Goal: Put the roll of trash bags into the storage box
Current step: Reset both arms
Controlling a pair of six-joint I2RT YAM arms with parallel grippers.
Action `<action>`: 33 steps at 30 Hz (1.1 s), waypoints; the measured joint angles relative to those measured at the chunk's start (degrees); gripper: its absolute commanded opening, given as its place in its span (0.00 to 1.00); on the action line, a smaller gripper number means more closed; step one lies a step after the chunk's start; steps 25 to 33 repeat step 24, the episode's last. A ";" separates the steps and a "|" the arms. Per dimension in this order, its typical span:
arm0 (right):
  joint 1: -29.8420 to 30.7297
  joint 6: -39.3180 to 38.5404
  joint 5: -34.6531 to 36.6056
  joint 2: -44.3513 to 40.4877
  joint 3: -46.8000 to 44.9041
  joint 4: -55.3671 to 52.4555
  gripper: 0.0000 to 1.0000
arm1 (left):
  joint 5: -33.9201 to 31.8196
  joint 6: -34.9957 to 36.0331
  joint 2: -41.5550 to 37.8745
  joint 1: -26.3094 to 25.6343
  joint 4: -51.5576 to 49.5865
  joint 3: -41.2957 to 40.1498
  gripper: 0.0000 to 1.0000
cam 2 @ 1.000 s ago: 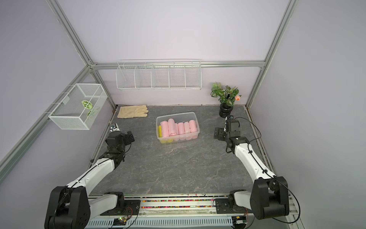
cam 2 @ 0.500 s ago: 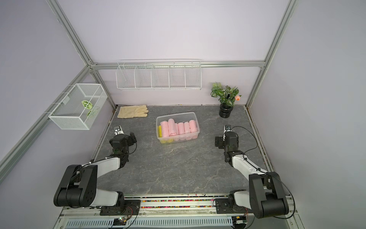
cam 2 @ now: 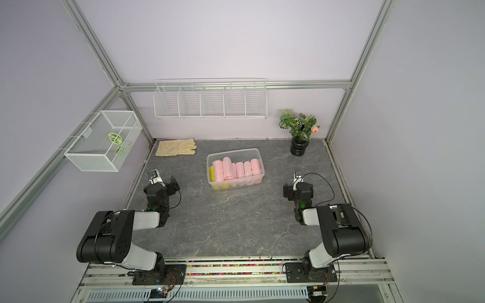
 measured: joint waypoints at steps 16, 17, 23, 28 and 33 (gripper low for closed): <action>-0.15 0.02 1.05 -0.11 0.52 1.60 0.99 | 0.15 0.00 0.00 0.20 0.79 0.00 1.00; -0.13 0.02 1.05 -0.13 0.52 1.60 0.99 | 0.15 0.00 0.00 0.20 0.81 0.00 1.00; -0.13 0.02 1.05 -0.11 0.52 1.60 0.99 | 0.15 0.00 0.00 0.20 0.79 0.00 1.00; -0.13 0.02 1.05 -0.13 0.52 1.57 0.99 | 0.15 -0.02 0.00 0.20 0.79 0.00 1.00; -0.13 0.02 1.05 -0.13 0.52 1.57 0.99 | 0.15 -0.02 0.00 0.20 0.79 0.00 1.00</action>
